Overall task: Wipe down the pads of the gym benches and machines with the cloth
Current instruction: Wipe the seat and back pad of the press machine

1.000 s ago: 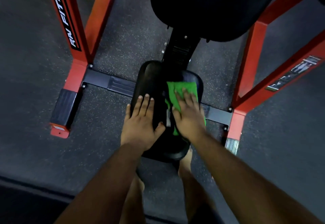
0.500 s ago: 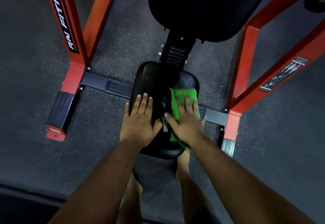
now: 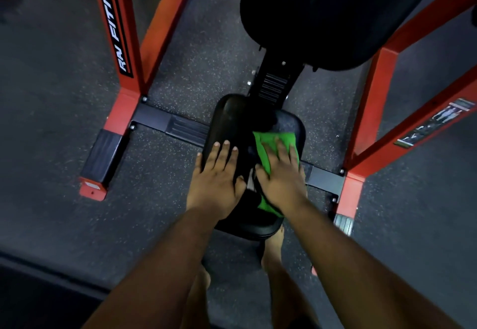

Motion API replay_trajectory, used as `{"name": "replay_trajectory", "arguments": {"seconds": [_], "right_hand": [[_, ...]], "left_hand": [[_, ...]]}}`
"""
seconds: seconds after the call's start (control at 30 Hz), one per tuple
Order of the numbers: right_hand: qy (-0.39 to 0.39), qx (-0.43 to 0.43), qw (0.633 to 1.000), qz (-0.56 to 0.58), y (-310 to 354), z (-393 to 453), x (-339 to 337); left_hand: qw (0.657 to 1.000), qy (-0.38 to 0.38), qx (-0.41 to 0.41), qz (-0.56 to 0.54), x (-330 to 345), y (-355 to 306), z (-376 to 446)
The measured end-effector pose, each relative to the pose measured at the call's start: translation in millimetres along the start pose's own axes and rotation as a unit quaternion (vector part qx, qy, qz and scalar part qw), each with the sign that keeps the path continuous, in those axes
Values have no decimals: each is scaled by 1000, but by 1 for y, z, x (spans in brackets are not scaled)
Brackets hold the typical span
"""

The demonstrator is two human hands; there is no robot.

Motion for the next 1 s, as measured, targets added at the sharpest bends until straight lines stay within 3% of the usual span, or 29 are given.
{"name": "replay_trajectory", "arguments": {"seconds": [0.1,0.3,0.43,0.53,0.67,0.77,0.83,1.0], "right_hand": [[9,12,1000,11,-4,-26,8],[17,14,999,-47,4,85,-2],[-7,-33,998,-62,19,-2,10],[34,-86,994,-59,35,-65,15],[41,-138,986,-81,49,21,10],[22,-92,993,-77,71,105,13],[16,-80,992,-93,78,114,16],[60,-245,962,-101,50,-2,9]], "left_hand": [[1000,3,-6,-9,1,0,1],[996,-29,-10,-83,1,8,-1],[993,-44,-25,-111,2,8,-20],[980,-57,-84,-170,3,8,-41],[973,-63,-136,-175,7,0,-51],[976,-75,-166,-120,9,-4,-44],[973,-84,-182,-112,13,-6,-42],[950,-139,-230,-159,8,-7,-42]]}}
Point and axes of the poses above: each hand's wrist, its own z-axis towards the middle knuckle, its own x-axis out of the palm, y = z × x, the point moved 3 cm from there along z, towards the middle knuckle, and after that the axes turned 2 degrees about -y, right-handed, at the moved point
